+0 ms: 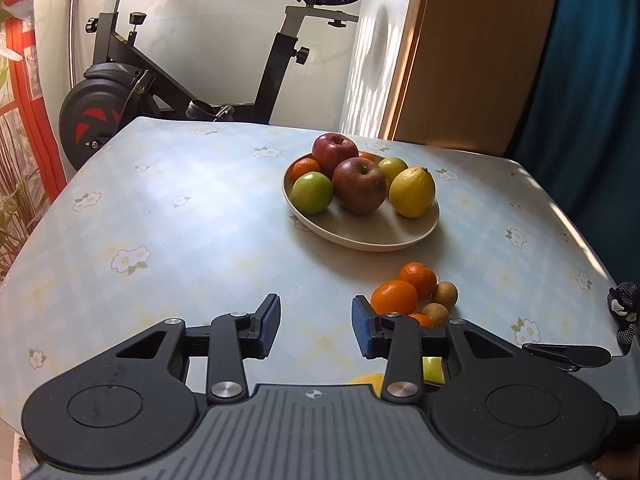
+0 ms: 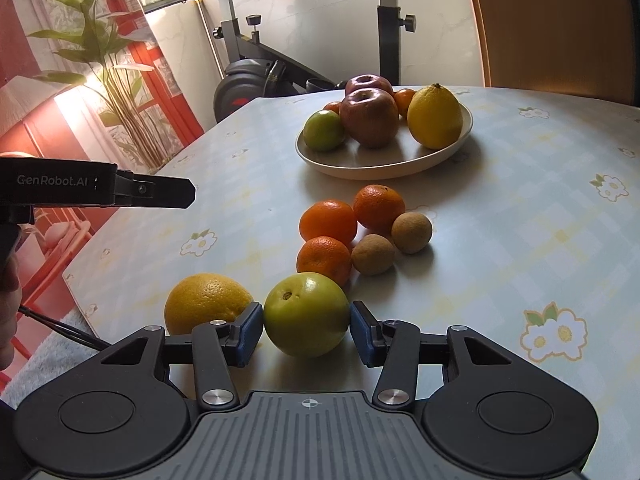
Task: Organize fruits
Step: 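Grasp the large green apple in the pile with the right gripper, then lift the green apple toward the plate with the right gripper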
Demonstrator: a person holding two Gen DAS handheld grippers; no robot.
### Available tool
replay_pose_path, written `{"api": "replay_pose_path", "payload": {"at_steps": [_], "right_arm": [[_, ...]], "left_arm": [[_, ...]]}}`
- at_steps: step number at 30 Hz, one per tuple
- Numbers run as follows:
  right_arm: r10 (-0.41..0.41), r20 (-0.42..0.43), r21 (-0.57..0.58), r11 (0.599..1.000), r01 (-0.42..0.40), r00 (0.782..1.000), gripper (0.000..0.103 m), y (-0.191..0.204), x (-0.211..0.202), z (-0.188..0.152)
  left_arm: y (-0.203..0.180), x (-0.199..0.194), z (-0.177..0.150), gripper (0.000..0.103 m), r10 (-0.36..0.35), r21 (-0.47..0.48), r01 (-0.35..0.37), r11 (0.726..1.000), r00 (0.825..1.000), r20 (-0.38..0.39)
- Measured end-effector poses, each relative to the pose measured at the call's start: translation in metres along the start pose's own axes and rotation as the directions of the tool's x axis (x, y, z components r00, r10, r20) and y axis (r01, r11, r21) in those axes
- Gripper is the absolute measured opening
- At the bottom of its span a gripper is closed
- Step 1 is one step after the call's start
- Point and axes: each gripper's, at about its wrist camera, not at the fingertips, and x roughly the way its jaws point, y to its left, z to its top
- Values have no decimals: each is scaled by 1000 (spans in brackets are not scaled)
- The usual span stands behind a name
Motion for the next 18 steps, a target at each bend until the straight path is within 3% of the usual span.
{"api": "replay_pose_path", "payload": {"at_steps": [13,18], "right_arm": [[-21,65,20,1000,19,998,44,-9,-16,9],[-37,109,22,999,34,993,44,-16,-26,25]], "left_arm": [[-1,1,0,41,-8,19,8,1000,1000,-5],[-2,-5,13,41,-1,78,-4,997,998,55]]}}
